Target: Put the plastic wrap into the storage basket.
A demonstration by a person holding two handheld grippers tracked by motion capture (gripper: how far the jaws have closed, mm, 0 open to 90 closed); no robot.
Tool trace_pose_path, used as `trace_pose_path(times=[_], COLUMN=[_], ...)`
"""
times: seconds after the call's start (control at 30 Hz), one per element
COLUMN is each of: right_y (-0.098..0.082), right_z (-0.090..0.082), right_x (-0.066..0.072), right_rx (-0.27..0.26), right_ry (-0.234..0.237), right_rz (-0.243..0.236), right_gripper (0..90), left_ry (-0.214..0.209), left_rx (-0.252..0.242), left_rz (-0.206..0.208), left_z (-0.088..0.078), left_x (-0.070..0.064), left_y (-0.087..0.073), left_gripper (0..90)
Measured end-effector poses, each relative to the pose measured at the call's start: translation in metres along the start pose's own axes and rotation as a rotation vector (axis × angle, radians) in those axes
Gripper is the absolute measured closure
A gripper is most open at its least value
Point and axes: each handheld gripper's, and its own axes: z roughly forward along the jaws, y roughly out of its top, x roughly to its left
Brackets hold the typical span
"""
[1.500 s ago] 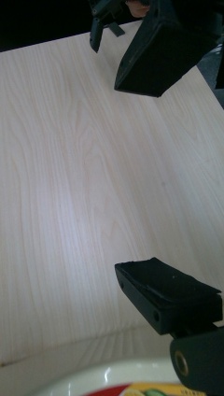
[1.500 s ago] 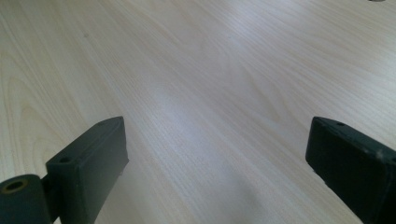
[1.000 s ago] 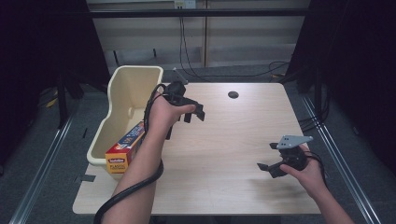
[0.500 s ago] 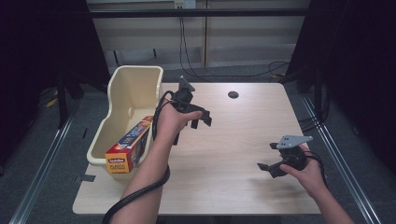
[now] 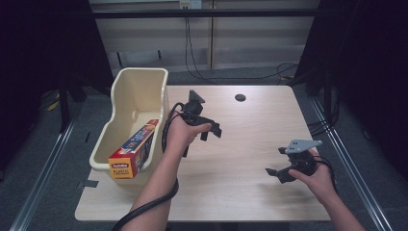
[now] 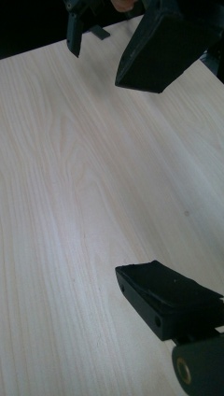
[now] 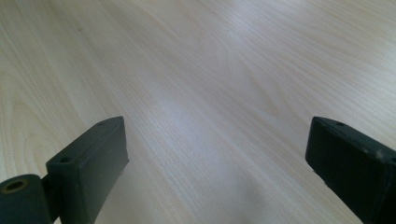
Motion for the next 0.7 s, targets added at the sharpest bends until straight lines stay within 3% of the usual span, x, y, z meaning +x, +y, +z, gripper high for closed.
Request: trace_pose_path(times=[0.3, 0.37, 0.4, 0.7], right_y=[-0.001, -0.001, -0.001, -0.003], right_z=[0.000, 0.001, 0.001, 0.001], right_x=[-0.001, -0.001, -0.001, -0.003], right_rx=[0.003, 0.003, 0.003, 0.006], right_ry=[0.003, 0.000, -0.002, -0.001], right_rz=[0.002, 0.003, 0.005, 0.010], right_gripper=[5.5, 5.5, 5.5, 5.5], left_ry=[-0.029, -0.044, -0.035, -0.056], left_rx=[0.007, 0.000, 0.004, 0.012], left_rz=[0.005, -0.014, 0.003, 0.010], left_z=[0.014, 0.017, 0.018, 0.031], left_x=[0.002, 0.002, 0.004, 0.008], left_y=[-0.008, -0.010, -0.011, -0.023], left_gripper=[8.5, 8.6, 8.7, 8.6])
